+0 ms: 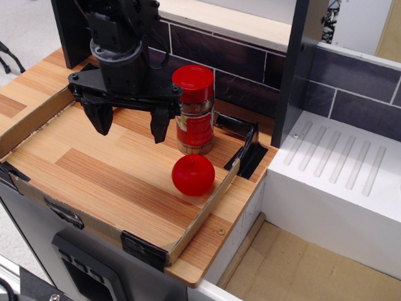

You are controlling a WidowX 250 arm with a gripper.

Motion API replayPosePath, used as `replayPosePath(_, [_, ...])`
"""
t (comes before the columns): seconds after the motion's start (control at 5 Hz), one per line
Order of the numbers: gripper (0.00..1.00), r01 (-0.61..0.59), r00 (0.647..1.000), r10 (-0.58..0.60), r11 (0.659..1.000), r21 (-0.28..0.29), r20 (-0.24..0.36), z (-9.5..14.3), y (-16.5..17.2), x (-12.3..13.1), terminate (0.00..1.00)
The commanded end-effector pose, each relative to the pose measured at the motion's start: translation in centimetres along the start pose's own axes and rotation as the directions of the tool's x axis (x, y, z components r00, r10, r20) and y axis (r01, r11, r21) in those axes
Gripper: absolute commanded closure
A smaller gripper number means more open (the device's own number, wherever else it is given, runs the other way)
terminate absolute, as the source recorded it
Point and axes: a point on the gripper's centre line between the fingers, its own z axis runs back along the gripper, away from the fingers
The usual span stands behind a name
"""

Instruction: Topple basil bottle

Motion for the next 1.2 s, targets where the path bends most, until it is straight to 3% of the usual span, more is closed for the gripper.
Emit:
replayPosePath(0.0, [0.00,0.000,1.000,0.000,1.000,0.000,0.000,0.0,0.0,0.0,0.00])
replayPosePath(0.2, [0.00,0.238,0.969,-0.237,0.971,0.008,-0.069,0.5,-1.1,1.0,0.00])
replayPosePath(0.4, [0.00,0.392,0.912,-0.390,0.920,-0.013,-0.125,1.0,-1.7,2.3,0.00])
replayPosePath(0.6, [0.00,0.472,0.875,-0.473,0.881,-0.033,-0.107,1.5,-2.3,2.9,0.00])
replayPosePath(1.0, [0.00,0.533,0.841,-0.537,0.843,-0.067,-0.066,1.5,-3.8,4.5,0.00])
